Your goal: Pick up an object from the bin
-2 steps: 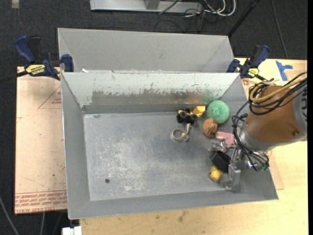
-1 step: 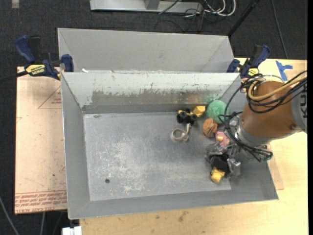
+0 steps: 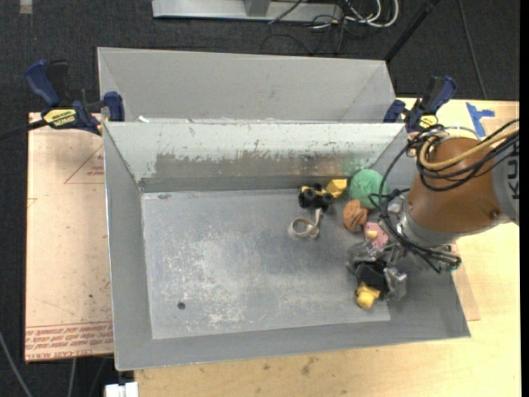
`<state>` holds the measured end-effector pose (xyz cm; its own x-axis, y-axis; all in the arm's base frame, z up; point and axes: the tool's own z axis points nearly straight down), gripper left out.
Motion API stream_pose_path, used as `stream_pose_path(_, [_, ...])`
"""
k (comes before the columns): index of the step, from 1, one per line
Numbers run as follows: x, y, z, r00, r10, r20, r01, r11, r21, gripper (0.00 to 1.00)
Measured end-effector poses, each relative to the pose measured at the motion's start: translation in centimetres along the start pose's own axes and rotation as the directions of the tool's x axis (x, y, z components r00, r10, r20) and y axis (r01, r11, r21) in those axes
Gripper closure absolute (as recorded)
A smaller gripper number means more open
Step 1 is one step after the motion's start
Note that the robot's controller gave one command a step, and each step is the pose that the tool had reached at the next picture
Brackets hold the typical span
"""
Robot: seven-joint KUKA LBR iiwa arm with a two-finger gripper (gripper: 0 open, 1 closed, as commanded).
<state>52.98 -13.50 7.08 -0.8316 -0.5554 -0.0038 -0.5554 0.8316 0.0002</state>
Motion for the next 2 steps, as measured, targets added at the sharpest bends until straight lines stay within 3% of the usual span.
stream_pose_path(1, [1.1,1.6,-2.4,1.000,0.006,-0.004,-0.006,1.000,-0.004,1.00])
stream_pose_path(2, [3.1,1.3,-4.2,1.000,0.016,-0.002,-0.016,1.000,-0.001,1.00])
